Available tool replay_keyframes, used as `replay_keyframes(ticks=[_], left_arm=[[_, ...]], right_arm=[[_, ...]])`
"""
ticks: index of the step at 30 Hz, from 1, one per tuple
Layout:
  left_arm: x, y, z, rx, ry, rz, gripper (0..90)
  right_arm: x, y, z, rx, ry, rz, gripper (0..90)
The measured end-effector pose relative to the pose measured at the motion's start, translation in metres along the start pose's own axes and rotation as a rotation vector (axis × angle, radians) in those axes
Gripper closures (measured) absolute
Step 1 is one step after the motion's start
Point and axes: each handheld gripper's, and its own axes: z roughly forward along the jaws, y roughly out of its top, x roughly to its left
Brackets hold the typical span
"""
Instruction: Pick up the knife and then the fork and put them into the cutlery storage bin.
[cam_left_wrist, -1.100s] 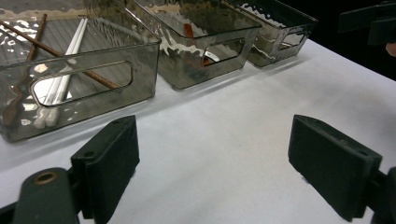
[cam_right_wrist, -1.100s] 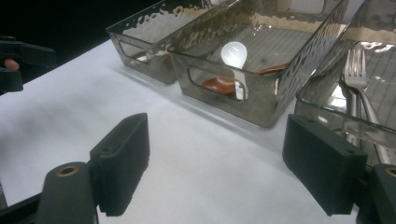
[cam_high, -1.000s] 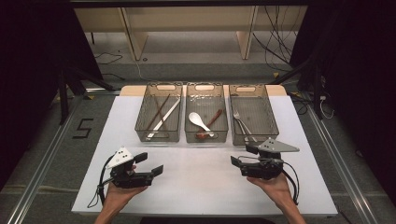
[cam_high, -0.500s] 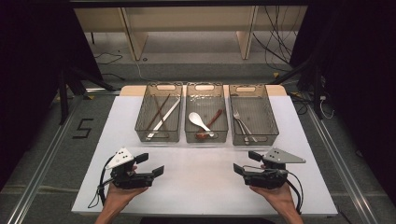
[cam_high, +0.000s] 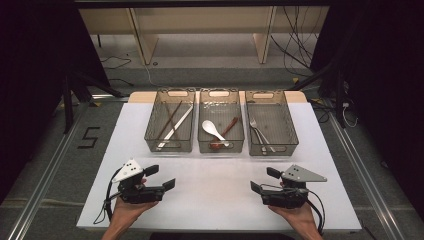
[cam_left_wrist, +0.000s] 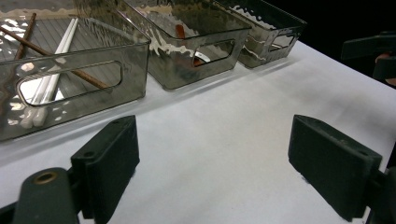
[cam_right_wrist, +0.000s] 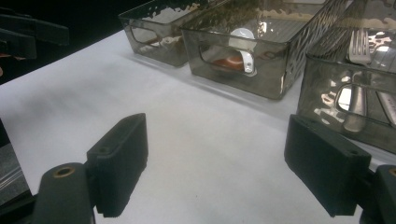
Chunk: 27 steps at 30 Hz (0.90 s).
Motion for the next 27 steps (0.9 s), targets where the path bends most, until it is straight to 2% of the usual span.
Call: replay_keyframes(ticks=[11,27], left_arm=[[-0.0011,-0.0003,0.0006,0.003,-0.008,-0.001,15.9],[-0.0002,-0.0007,0.0013,0.004,-0.006,-0.001,15.9]], right_arm=[[0.0002,-0.0079,-0.0044,-0.006,-0.006,0.004,20.9],[-0.0021,-0.0090,-0.0057,-0.013,-0.013,0.007,20.7]])
